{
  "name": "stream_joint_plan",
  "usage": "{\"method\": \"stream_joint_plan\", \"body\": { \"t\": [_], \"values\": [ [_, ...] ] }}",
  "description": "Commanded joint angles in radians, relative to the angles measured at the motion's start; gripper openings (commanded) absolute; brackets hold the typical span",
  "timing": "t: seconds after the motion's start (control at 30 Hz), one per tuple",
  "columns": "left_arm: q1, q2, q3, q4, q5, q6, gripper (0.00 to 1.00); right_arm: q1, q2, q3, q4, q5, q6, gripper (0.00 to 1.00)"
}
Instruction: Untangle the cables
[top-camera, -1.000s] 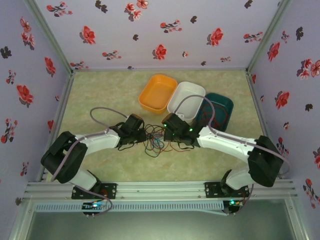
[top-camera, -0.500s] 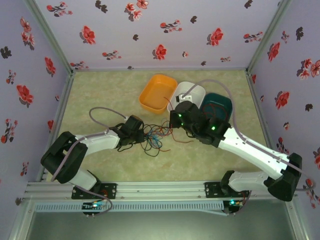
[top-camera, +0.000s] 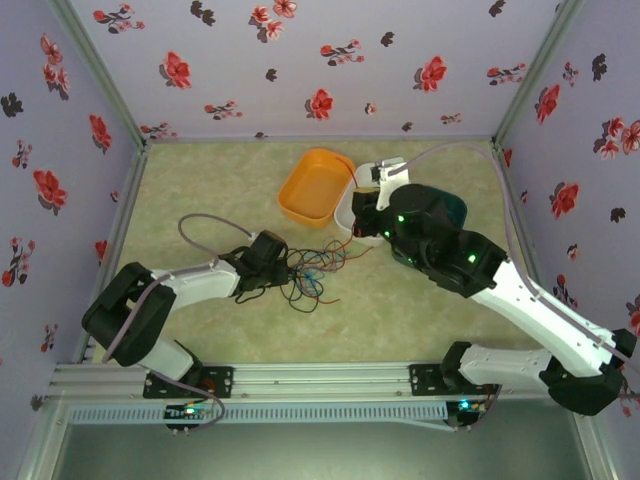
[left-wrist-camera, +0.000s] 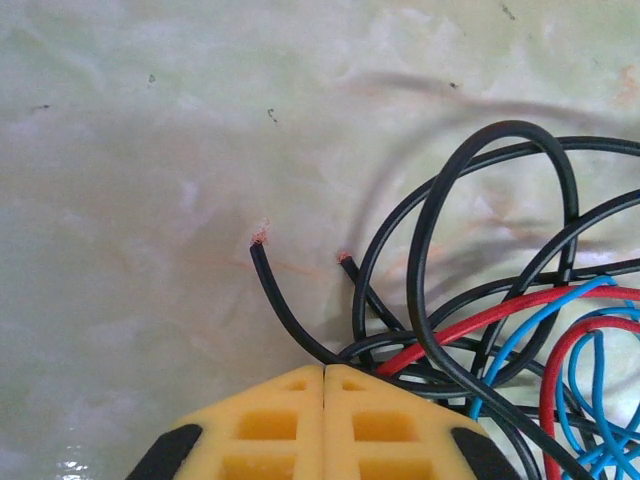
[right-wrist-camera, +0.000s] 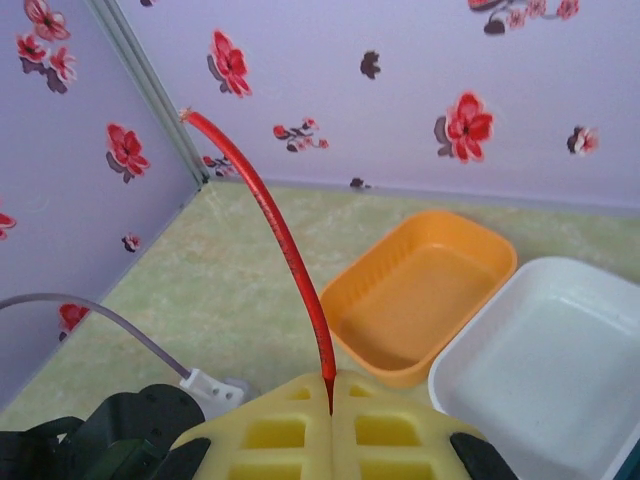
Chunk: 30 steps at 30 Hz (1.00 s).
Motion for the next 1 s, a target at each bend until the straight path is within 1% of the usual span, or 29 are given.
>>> {"method": "stream_joint_plan", "body": {
  "t": [0.0,0.4,0.57,0.63,0.7,0.77,0.97],
  "values": [
    [0.009,0.023,-0.017,-0.020,-0.039,0.003,0.06,0.007,-0.010,0.053,0.013,0.042,-0.070,0.00],
    [0.008,0.017,-0.037,-0.002,-0.048,-0.008,0.06,0.008,-0.004,0.233,0.005,0.024,-0.159,0.00],
    [0.009,0.017,-0.036,0.001,-0.047,-0.009,0.08,0.007,0.015,0.312,-0.027,0.047,-0.171,0.00],
    [0.009,0.011,-0.037,0.003,-0.049,-0.007,0.13,0.008,0.028,0.351,-0.052,0.069,-0.175,0.00],
    [0.008,0.006,-0.040,0.007,-0.048,-0.007,0.23,0.008,0.050,0.391,-0.087,0.106,-0.177,0.00],
    [0.009,-0.002,-0.037,0.002,-0.048,-0.007,0.30,0.007,0.069,0.429,-0.117,0.135,-0.189,0.00],
    [0.009,-0.058,-0.032,-0.028,-0.051,0.005,0.55,0.006,0.108,0.520,-0.160,0.225,-0.242,0.00]
  ]
}}
